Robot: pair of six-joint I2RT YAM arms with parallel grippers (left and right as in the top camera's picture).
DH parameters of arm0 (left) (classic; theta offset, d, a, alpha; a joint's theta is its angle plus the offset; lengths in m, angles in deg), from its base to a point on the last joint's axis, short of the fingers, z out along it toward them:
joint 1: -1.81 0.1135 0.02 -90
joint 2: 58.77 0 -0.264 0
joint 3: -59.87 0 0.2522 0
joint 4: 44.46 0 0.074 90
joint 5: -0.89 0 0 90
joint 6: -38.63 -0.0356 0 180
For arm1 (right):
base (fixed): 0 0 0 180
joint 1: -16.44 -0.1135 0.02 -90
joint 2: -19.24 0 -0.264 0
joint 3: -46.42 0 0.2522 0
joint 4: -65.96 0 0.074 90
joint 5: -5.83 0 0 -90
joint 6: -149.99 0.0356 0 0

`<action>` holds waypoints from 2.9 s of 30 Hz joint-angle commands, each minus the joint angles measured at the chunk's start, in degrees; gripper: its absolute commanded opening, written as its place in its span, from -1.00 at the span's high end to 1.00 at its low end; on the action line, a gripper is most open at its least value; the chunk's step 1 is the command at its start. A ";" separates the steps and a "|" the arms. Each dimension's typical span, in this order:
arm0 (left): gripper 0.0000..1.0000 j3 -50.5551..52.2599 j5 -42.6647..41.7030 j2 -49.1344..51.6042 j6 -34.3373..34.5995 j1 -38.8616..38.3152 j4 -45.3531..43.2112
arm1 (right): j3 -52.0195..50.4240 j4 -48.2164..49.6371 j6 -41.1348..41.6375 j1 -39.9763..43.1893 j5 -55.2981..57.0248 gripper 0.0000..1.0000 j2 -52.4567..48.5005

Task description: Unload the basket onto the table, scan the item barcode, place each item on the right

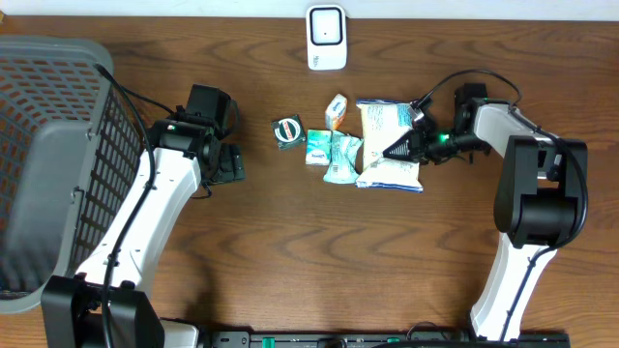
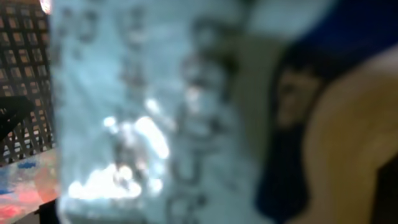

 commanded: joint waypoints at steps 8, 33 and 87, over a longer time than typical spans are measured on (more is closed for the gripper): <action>-0.95 -0.22 0.50 -0.83 0.28 0.28 0.31 | 11.93 -11.04 -5.62 3.23 2.91 0.98 4.72; -0.95 -0.22 0.50 -0.83 0.31 0.28 0.31 | 14.10 4.76 -9.68 -4.37 -34.42 0.98 25.03; -0.95 -0.22 0.50 -0.83 0.28 0.28 0.31 | 14.10 2.01 13.68 -20.24 73.44 0.98 25.03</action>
